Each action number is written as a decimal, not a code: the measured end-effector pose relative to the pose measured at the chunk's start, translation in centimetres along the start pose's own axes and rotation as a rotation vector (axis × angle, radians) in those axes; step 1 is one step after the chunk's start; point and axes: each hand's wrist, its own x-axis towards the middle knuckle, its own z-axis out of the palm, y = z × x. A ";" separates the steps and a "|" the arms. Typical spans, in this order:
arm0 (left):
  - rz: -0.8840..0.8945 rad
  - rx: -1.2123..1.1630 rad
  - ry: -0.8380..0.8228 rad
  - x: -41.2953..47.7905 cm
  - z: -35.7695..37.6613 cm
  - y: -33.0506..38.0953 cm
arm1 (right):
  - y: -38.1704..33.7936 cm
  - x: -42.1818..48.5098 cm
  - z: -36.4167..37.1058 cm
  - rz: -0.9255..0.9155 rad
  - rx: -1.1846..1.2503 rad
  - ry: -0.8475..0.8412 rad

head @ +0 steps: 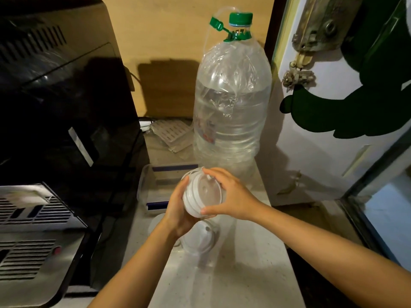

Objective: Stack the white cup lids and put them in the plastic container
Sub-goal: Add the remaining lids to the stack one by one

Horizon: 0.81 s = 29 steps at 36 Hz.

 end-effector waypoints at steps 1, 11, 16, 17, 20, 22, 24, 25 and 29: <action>0.006 0.004 0.003 -0.1 -0.1 0.0 | -0.1 0.1 0.0 -0.001 0.001 -0.006; 0.044 0.011 0.000 -0.7 -0.2 0.7 | -0.7 0.6 0.8 -0.028 0.033 -0.015; 0.068 -0.014 0.018 -0.9 -0.3 0.9 | -1.0 1.0 1.3 -0.045 0.056 -0.019; 0.073 -0.012 0.017 -1.0 -0.4 0.9 | -1.1 1.1 1.4 -0.046 0.059 -0.023; 0.094 0.003 0.024 -1.1 -0.6 1.1 | -1.1 1.4 1.9 -0.041 0.074 -0.029; 0.104 0.012 0.033 -1.1 -1.0 1.1 | -1.1 1.6 2.3 -0.038 0.072 -0.031; 0.109 0.018 0.055 -1.2 -1.3 1.0 | -1.1 1.8 2.6 -0.034 0.080 -0.038; 0.110 0.018 0.070 -1.3 -1.5 1.0 | -1.0 1.9 2.8 -0.032 0.084 -0.045; 0.094 0.039 0.119 -1.5 -2.3 0.8 | -0.9 2.2 3.8 -0.019 0.084 -0.078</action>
